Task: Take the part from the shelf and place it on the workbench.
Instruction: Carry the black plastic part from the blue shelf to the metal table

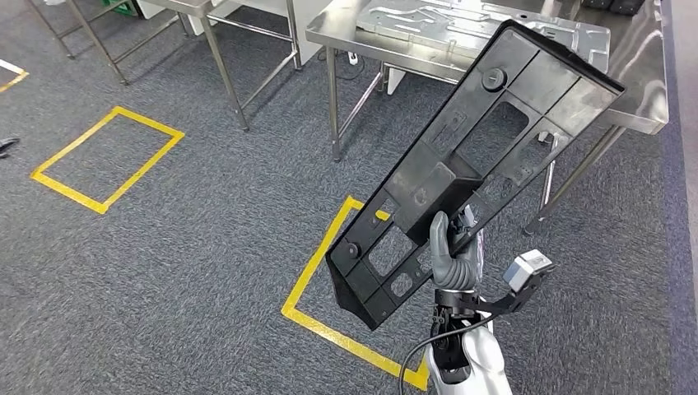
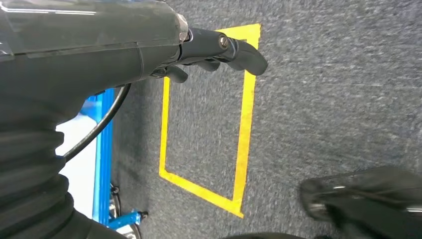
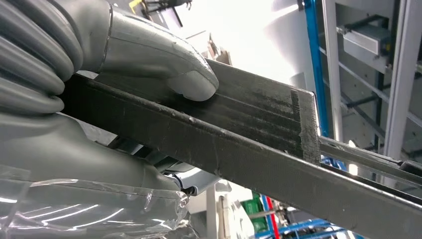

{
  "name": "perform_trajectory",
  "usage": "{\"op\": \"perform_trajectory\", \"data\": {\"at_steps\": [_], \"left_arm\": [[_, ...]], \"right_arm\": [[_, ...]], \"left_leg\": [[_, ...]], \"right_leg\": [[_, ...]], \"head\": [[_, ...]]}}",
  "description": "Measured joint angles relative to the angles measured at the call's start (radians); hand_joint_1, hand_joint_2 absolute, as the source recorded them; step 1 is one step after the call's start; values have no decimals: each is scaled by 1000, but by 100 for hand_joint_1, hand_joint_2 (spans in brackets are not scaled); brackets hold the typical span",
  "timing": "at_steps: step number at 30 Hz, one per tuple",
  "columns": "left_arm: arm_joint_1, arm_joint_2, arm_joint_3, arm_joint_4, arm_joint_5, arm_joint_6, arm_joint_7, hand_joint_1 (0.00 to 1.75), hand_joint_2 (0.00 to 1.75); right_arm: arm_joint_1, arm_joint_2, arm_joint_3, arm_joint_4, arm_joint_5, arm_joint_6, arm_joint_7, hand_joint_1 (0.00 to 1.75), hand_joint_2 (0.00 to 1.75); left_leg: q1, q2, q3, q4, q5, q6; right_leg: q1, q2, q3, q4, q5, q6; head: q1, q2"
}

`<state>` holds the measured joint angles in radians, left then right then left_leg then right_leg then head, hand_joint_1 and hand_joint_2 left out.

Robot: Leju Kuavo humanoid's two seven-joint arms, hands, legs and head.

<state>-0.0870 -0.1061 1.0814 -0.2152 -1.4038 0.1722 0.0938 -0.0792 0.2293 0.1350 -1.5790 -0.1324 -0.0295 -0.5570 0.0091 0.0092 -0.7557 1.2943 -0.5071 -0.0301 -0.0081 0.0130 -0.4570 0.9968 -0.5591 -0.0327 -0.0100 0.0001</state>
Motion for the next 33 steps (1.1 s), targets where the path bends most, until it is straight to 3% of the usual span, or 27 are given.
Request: {"op": "perform_trajectory", "data": {"at_steps": [2,3,4,6,8,10,11,13,15,16,17,19,20,21,24,26,28,29,30,31,33], "left_arm": [[4,1,0,0,0,0,1,0,175],[6,2,0,0,1,0,2,0,175],[7,2,0,0,2,0,2,0,175],[5,3,1,1,3,0,2,0,175],[1,3,0,1,4,-1,2,0,175],[4,3,1,1,4,-1,2,0,175],[8,2,1,1,4,-1,2,0,175],[14,2,1,1,4,-1,2,0,175],[16,2,1,1,4,-1,3,0,175],[16,2,1,1,3,0,3,0,175],[16,2,1,1,2,0,3,0,175],[19,2,1,1,-3,1,4,0,175],[19,2,0,1,-5,1,5,0,175],[18,2,0,2,-7,1,5,0,175],[5,3,-2,2,-8,2,6,0,175],[-3,3,-4,2,-7,2,5,0,175],[-6,2,-4,2,-6,2,5,0,175],[-6,3,-4,2,-6,2,5,0,175],[-5,3,-4,2,-6,2,5,0,175],[-4,3,-4,2,-6,2,5,0,175],[-3,3,-4,2,-6,3,5,0,175]], "right_arm": [[1,0,0,0,0,0,0,175,175],[1,0,0,0,0,0,-1,175,175],[1,0,0,1,0,-1,-1,175,175],[2,0,0,1,1,-2,0,175,175],[2,1,1,-1,2,-2,0,175,175],[2,0,2,-2,3,-2,0,175,175],[4,-1,2,0,3,-2,0,175,175],[10,-4,1,7,3,-3,0,175,175],[12,-5,0,11,4,-3,0,175,175],[12,-5,0,12,4,-4,0,175,175],[12,-6,0,12,4,-4,0,175,175],[15,-8,-1,15,4,-6,0,175,175],[18,-9,-1,16,4,-7,0,175,175],[20,-10,-1,16,4,-9,0,175,175],[17,-10,0,6,4,-10,-2,175,175],[13,-9,3,1,4,-10,-4,175,175],[11,-9,6,0,5,-10,-5,175,175],[11,-9,7,0,5,-10,-4,175,175],[11,-9,7,0,4,-10,-4,175,175],[11,-9,8,0,4,-9,-3,175,175],[10,-9,12,0,4,-8,-3,175,175]], "left_leg": [[0,-2,3,-103,109,3],[-3,-7,13,-146,148,7],[-6,-10,24,-180,165,13],[-13,-14,39,-206,136,29],[-13,-11,69,-244,102,44],[-8,-12,117,-281,86,54],[-7,-13,146,-301,78,57],[-7,-14,204,-335,61,58],[-7,-16,256,-356,41,57],[-6,-17,279,-361,29,55],[-6,-18,301,-364,15,52],[-8,-19,332,-359,-16,43],[-8,-19,337,-355,-28,36],[-8,-18,339,-351,-37,30],[-2,-15,324,-317,-38,12],[1,-14,268,-212,-50,3],[2,-14,183,-73,-101,-5],[2,-14,147,-28,-124,-6],[2,-14,122,-13,-128,-5],[2,-15,113,-30,-107,-1],[-1,-24,136,-151,-8,13]], "right_leg": [[-4,10,46,-2,-37,7],[-4,13,63,-3,-54,13],[-5,16,74,-7,-66,20],[-6,19,83,-19,-74,34],[-6,17,81,-6,-57,44],[-3,7,39,83,-37,43],[-1,3,2,145,-44,39],[1,-1,-76,233,-105,38],[1,-1,-138,237,-158,46],[-2,-2,-158,205,-148,51],[-6,-4,-173,157,-100,55],[-9,-15,-198,57,69,55],[-8,-18,-205,30,133,48],[-4,-18,-210,20,168,40],[1,-10,-199,19,155,17],[-2,-9,-180,10,146,5],[1,-9,-165,8,135,-3],[3,-5,-158,8,129,-5],[6,0,-150,8,124,-6],[8,7,-143,8,120,-6],[12,21,-129,9,113,-6]], "head": [[0,0],[1,0],[0,0],[-2,0],[-1,0],[2,0],[3,0],[4,0],[5,0],[5,0],[5,0],[4,0],[1,0],[0,0],[-4,0],[-5,0],[-6,0],[-6,0],[-6,0],[-6,0],[-6,0]]}}
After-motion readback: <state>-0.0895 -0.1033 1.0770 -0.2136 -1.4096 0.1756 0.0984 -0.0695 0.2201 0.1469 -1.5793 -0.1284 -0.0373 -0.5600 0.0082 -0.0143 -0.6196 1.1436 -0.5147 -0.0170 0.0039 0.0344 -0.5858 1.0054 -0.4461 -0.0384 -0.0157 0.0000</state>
